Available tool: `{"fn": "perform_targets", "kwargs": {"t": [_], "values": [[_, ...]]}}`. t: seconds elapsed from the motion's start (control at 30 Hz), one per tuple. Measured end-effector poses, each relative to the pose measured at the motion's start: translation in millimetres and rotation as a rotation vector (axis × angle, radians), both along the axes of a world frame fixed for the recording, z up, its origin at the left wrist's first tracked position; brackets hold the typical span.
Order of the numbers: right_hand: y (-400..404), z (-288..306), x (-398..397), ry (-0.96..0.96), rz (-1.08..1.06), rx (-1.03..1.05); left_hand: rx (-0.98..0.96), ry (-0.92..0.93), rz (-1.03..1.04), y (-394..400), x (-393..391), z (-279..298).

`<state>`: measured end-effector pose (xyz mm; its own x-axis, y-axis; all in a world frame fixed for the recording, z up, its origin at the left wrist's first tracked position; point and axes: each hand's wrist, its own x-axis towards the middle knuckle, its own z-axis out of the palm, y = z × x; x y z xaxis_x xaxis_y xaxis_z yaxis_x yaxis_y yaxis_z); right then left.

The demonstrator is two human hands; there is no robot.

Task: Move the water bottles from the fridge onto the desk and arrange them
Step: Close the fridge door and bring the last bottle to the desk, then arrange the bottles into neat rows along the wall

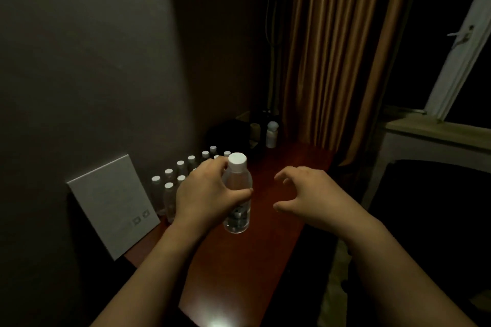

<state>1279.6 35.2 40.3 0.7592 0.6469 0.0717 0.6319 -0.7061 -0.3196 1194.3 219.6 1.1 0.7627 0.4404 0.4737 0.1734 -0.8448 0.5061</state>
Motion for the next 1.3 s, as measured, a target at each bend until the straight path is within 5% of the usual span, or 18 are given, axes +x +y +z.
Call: {"fn": "perform_targets", "kwargs": {"t": [0.8,1.3], "values": [[283,-117,243,0.146,0.715,-0.233,-0.463,0.311,0.740,144,148,-154],[357,-198,292,0.234,0.990,-0.350,-0.685,0.248,1.093,165,214,-254]]}}
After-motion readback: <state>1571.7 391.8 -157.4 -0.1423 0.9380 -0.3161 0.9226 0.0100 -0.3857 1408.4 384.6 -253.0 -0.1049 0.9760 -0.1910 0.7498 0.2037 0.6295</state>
